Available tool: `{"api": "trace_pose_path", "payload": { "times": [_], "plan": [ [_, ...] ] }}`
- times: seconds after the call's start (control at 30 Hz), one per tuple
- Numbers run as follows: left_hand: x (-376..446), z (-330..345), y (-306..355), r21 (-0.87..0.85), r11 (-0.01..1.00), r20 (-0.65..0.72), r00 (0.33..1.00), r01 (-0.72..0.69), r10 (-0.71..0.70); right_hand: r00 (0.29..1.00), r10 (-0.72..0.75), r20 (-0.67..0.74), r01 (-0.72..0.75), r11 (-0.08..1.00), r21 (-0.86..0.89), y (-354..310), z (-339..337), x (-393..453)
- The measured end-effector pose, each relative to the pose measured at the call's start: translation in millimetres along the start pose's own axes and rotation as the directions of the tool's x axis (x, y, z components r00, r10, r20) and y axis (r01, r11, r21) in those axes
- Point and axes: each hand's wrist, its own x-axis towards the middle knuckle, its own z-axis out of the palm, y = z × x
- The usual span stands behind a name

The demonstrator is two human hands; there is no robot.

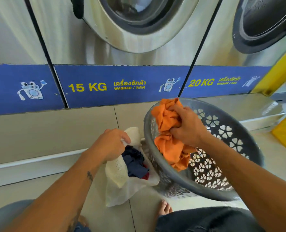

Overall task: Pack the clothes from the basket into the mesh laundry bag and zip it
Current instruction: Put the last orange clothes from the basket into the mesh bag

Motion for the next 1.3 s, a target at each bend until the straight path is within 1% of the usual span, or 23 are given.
{"api": "trace_pose_path", "payload": {
  "times": [0.1,0.17,0.27,0.3,0.33,0.43,0.5,0.57,0.67,0.73,0.8,0.87,0.9,0.93,0.97,1.0,1.03,1.1,1.17,1.2,1.23,1.27,1.3],
  "plan": [
    [-13,-1,-11,-0.099,0.995,-0.034,0.999,0.005,-0.008,0.972,0.013,-0.235,0.053,0.960,0.274,-53,-17,-14],
    [-18,-2,-20,-0.199,0.979,-0.071,0.996,0.042,-0.057,0.938,0.074,-0.338,0.108,0.866,0.488,-85,-16,-25],
    [-23,-8,-31,-0.362,0.925,-0.128,0.977,0.115,-0.172,0.906,0.195,-0.375,0.172,0.639,0.750,-117,9,-40],
    [-24,-10,-35,-0.414,0.900,-0.145,0.967,0.132,-0.209,0.907,0.224,-0.358,0.169,0.583,0.794,-123,22,-43],
    [-25,-13,-39,-0.466,0.874,-0.159,0.958,0.141,-0.239,0.911,0.246,-0.332,0.140,0.572,0.808,-125,39,-47],
    [-27,-21,-51,-0.578,0.799,-0.192,0.923,0.168,-0.333,0.934,0.247,-0.260,0.016,0.694,0.720,-117,100,-60],
    [-27,-24,-58,-0.581,0.792,-0.208,0.907,0.186,-0.366,0.962,0.209,-0.178,-0.026,0.714,0.700,-108,137,-64],
    [-26,-26,-61,-0.568,0.800,-0.208,0.908,0.191,-0.364,0.972,0.158,-0.173,-0.001,0.740,0.672,-103,163,-62],
    [-22,-25,-61,-0.551,0.815,-0.152,0.939,0.180,-0.310,0.974,0.109,-0.200,0.046,0.766,0.641,-102,186,-53],
    [-19,-26,-63,-0.524,0.838,-0.165,0.947,0.151,-0.274,0.981,0.021,-0.191,0.095,0.809,0.580,-102,202,-48],
    [-15,-27,-66,-0.520,0.843,-0.198,0.942,0.134,-0.272,0.994,-0.053,-0.095,0.090,0.889,0.449,-94,221,-45],
    [-12,-24,-69,-0.502,0.856,-0.211,0.941,0.127,-0.263,0.994,-0.084,0.064,0.074,0.985,0.158,-81,239,-44],
    [-12,-22,-68,-0.473,0.873,-0.211,0.946,0.120,-0.245,0.978,-0.106,0.181,0.111,0.994,-0.020,-76,246,-43],
    [-12,-20,-66,-0.428,0.897,-0.202,0.955,0.113,-0.217,0.937,-0.111,0.330,0.170,0.973,-0.154,-72,252,-41],
    [-13,-17,-64,-0.374,0.922,-0.191,0.965,0.101,-0.183,0.870,-0.065,0.489,0.210,0.946,-0.248,-72,254,-38],
    [-14,-15,-62,-0.312,0.946,-0.187,0.971,0.084,-0.148,0.794,-0.010,0.608,0.248,0.918,-0.309,-73,256,-32],
    [-15,-14,-60,-0.270,0.960,-0.189,0.973,0.075,-0.129,0.722,0.052,0.690,0.270,0.897,-0.350,-78,253,-26],
    [-15,-15,-62,-0.260,0.961,-0.215,0.964,0.095,-0.153,0.658,0.092,0.748,0.298,0.880,-0.371,-89,243,-17],
    [-14,-18,-65,-0.250,0.960,-0.253,0.948,0.129,-0.194,0.662,0.036,0.749,0.257,0.928,-0.271,-96,226,-12],
    [-13,-19,-67,-0.241,0.960,-0.268,0.940,0.145,-0.209,0.711,-0.023,0.703,0.198,0.966,-0.169,-96,218,-13],
    [-12,-19,-69,-0.236,0.959,-0.279,0.934,0.158,-0.223,0.787,-0.062,0.614,0.138,0.988,-0.076,-97,205,-16],
    [-11,-18,-70,-0.231,0.958,-0.290,0.927,0.173,-0.237,0.880,-0.099,0.465,0.108,0.994,0.009,-97,194,-18],
    [-12,-18,-70,-0.220,0.957,-0.295,0.922,0.191,-0.252,0.957,-0.099,0.271,0.092,0.995,0.039,-98,181,-20]
  ]
}}
